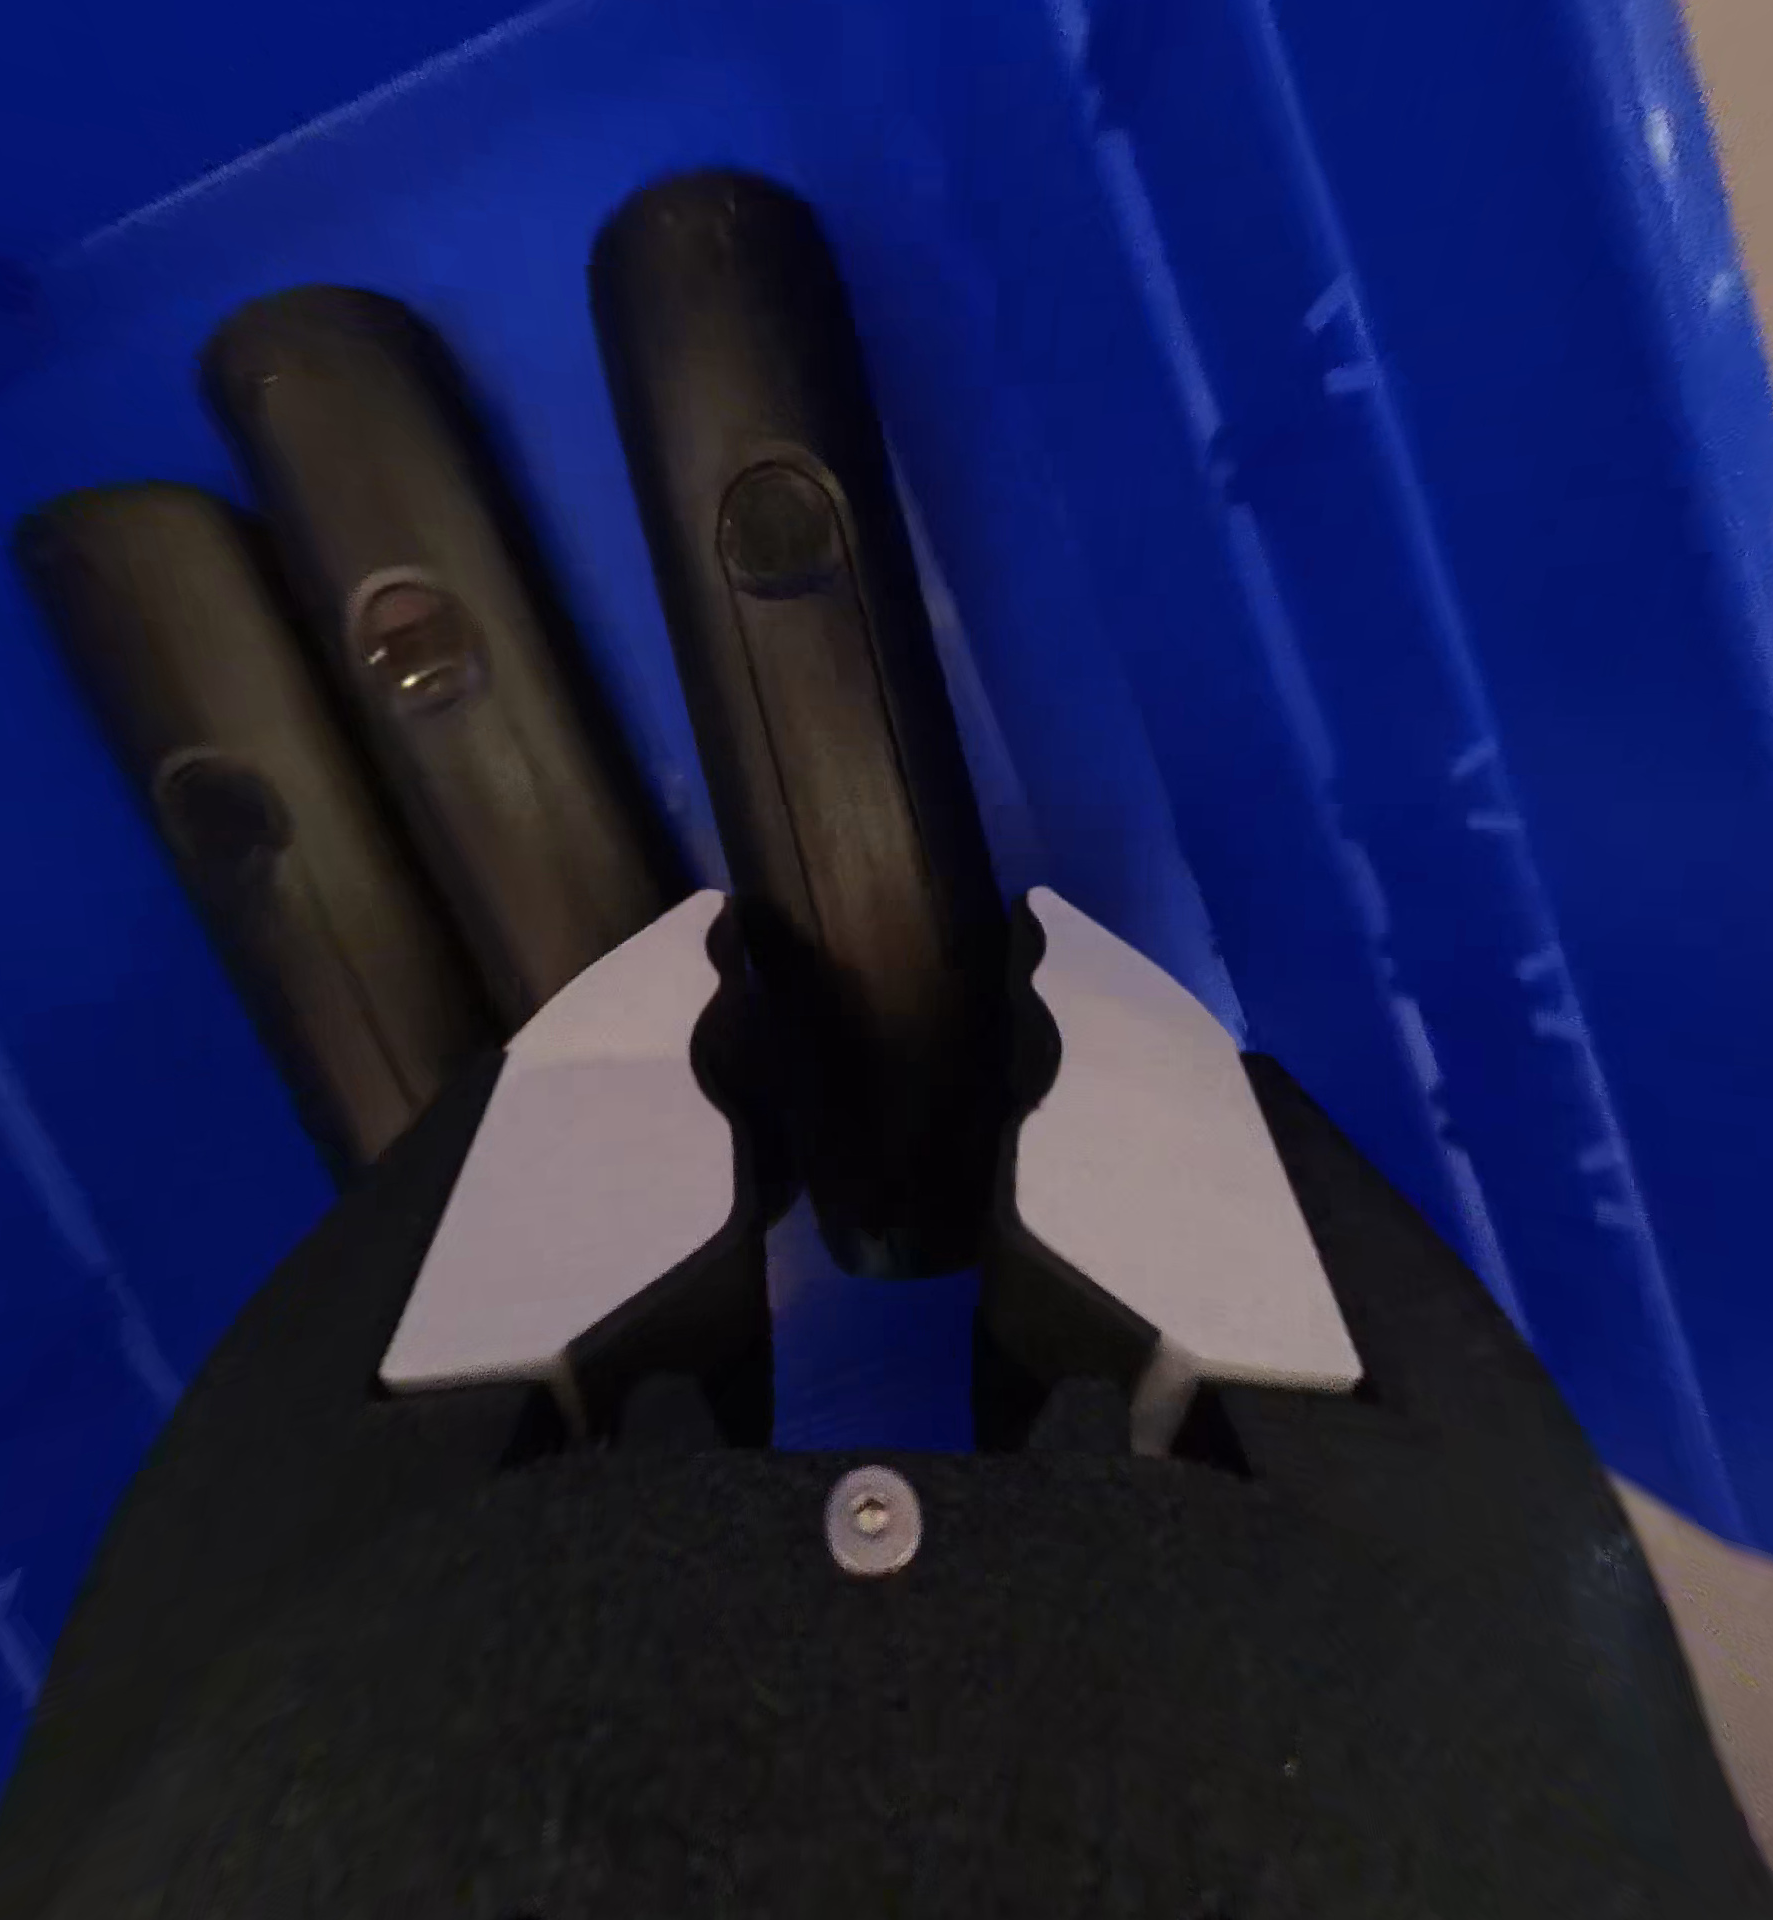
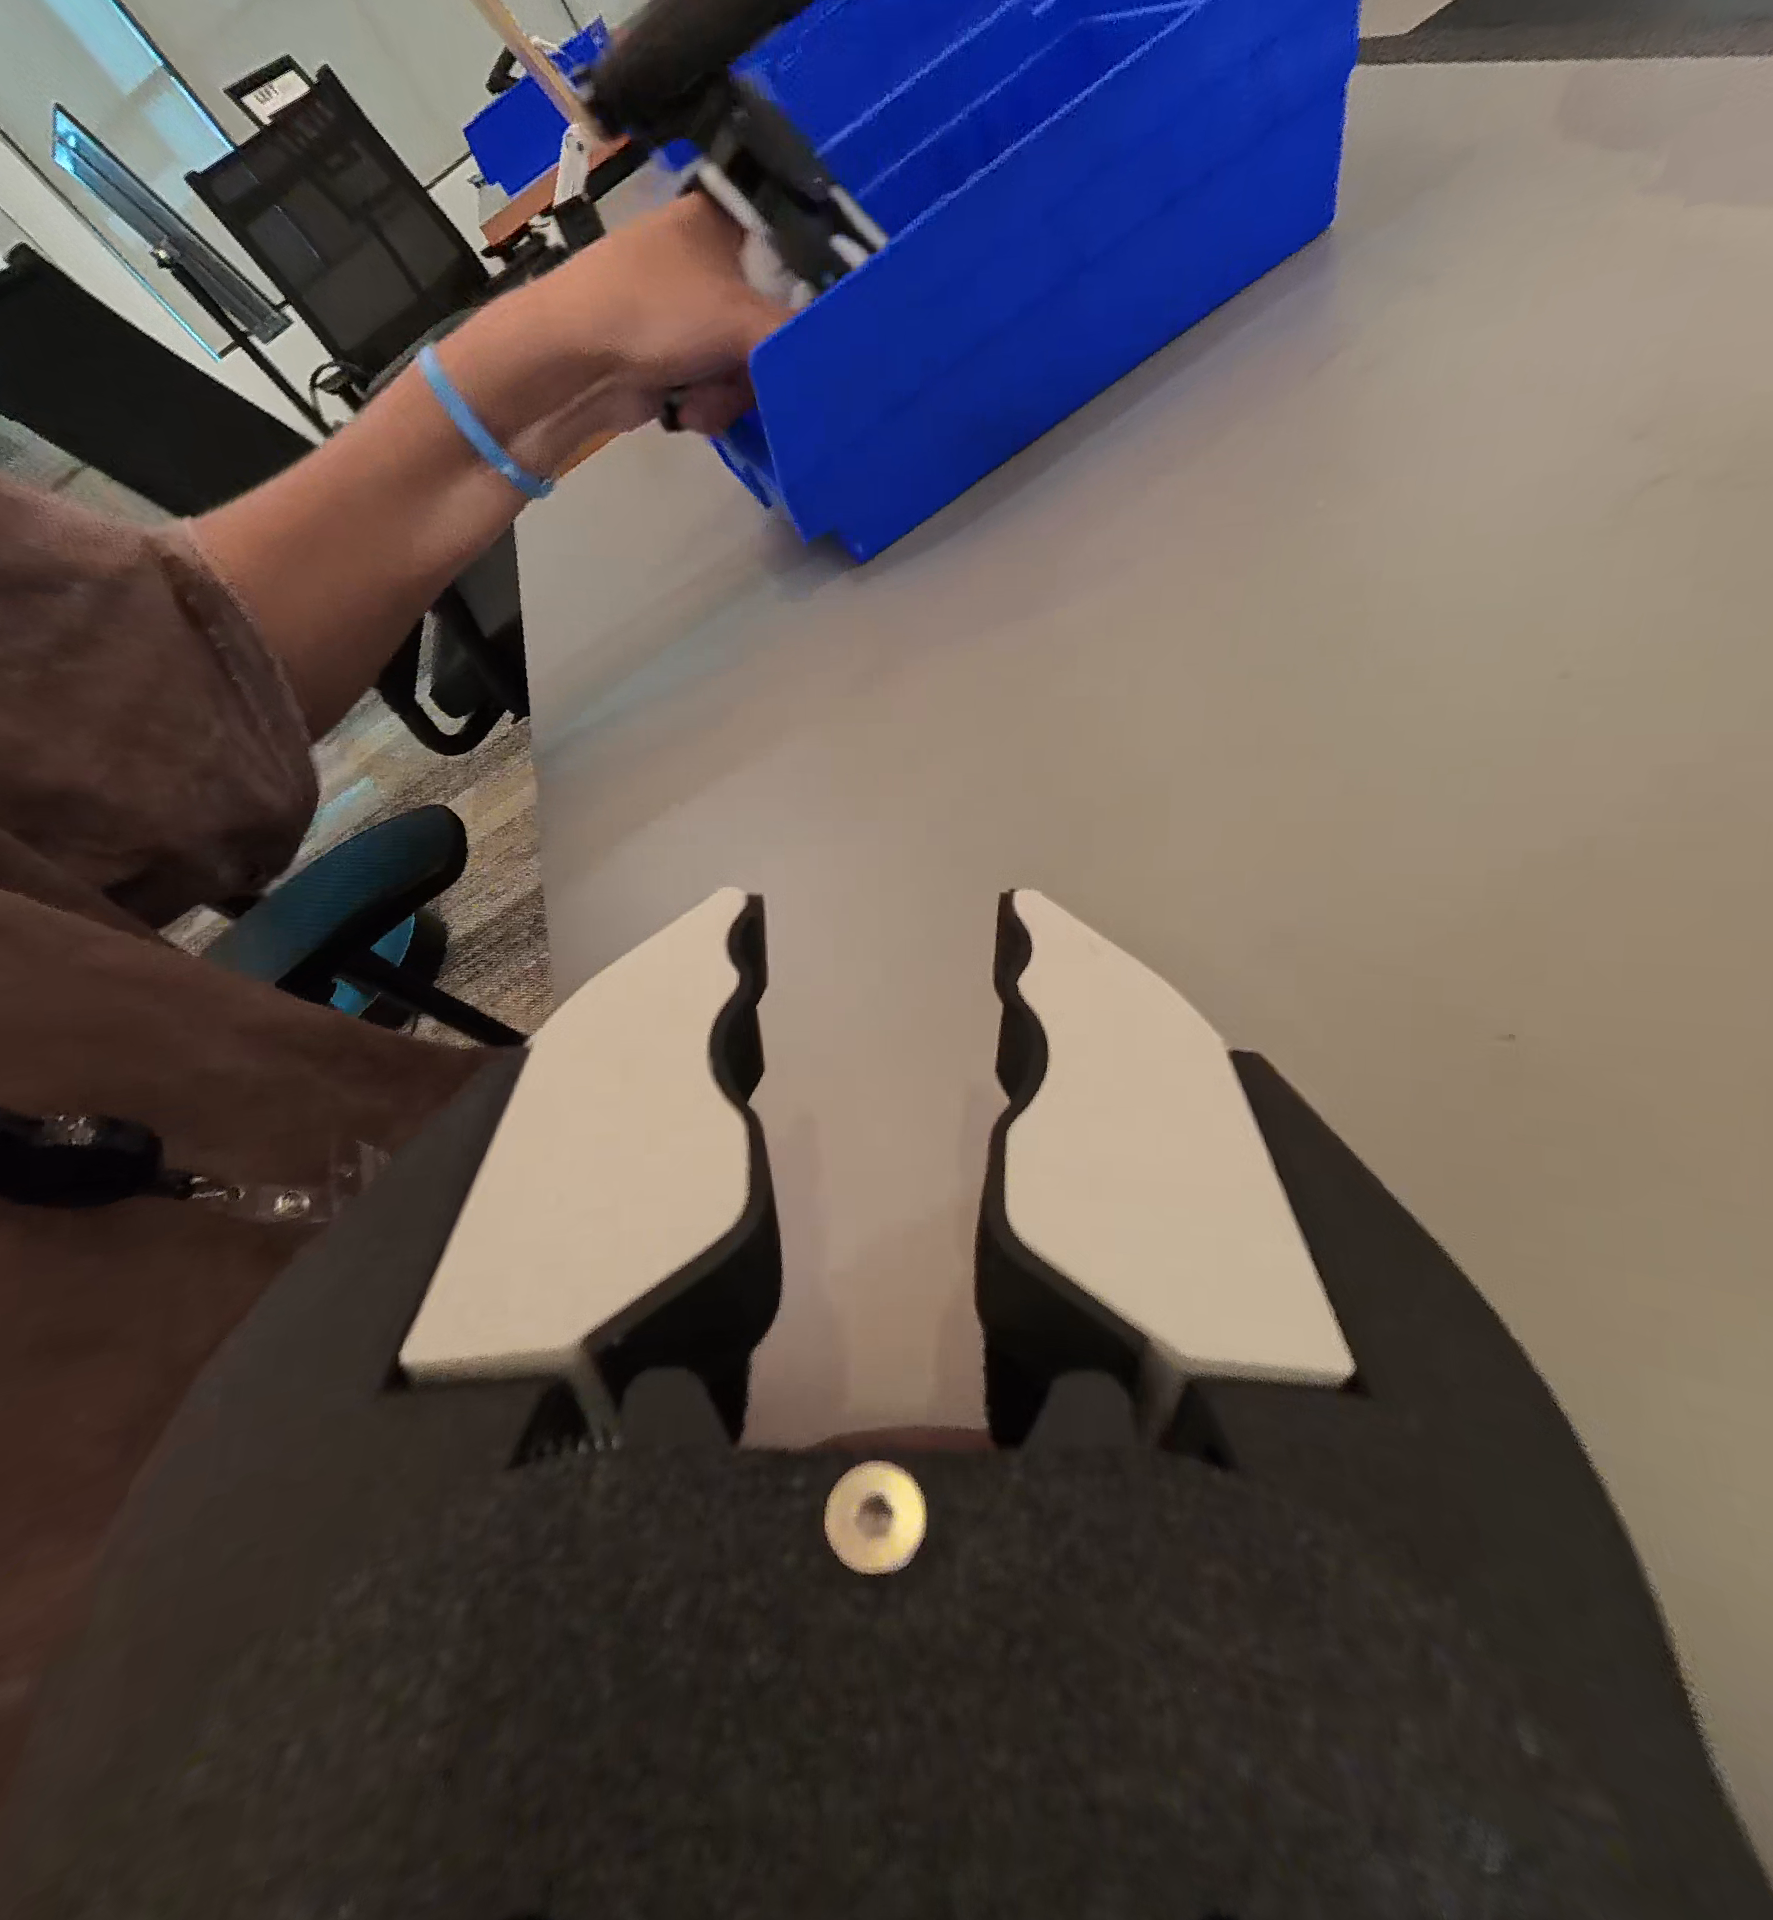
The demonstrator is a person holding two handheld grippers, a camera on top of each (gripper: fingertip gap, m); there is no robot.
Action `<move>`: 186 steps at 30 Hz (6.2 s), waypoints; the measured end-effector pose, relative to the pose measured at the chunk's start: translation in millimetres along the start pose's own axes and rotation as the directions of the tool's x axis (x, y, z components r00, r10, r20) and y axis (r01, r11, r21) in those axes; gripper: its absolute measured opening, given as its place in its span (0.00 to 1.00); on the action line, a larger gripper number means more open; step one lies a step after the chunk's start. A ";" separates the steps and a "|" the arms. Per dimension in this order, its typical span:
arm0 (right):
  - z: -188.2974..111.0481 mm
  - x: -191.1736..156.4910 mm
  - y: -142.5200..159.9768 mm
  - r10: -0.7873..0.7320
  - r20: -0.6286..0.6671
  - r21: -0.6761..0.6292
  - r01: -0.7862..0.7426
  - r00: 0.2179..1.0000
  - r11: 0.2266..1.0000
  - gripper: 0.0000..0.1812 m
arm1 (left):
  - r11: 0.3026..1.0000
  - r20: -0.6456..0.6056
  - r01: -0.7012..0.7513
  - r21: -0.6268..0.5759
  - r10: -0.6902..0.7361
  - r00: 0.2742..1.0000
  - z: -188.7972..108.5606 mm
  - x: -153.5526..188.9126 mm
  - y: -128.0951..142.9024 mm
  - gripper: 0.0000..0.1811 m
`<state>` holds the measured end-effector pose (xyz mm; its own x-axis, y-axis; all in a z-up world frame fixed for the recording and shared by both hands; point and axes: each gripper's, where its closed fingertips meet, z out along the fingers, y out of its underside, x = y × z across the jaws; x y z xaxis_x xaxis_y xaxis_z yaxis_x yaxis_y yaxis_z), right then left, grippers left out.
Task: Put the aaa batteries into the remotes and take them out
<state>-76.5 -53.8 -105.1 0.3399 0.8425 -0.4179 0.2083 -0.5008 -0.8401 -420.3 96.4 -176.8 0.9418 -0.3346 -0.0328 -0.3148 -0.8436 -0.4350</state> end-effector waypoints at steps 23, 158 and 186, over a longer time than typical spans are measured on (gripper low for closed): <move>106.3 40.9 -136.8 0.456 0.328 0.218 -0.536 0.828 0.816 0.30 | 0.847 -0.185 -0.106 0.521 0.233 0.955 -92.6 230.9 -87.1 0.26; 57.0 -16.8 -107.1 -0.268 0.166 0.084 0.257 0.949 0.963 0.00 | 0.402 -0.376 0.024 0.915 0.831 0.410 -110.3 326.4 -72.6 0.33; 64.3 -3.5 -86.2 -0.263 0.102 -0.033 0.268 0.959 0.963 0.00 | 0.441 -0.372 -0.092 0.893 0.837 0.400 -87.7 333.6 -62.8 0.32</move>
<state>-154.6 -0.8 -53.5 0.1773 0.9603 -0.2152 0.3220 -0.2632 -0.9094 -96.7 0.9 -81.6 0.0695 -0.9967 -0.0424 -0.1207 0.0338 -0.9921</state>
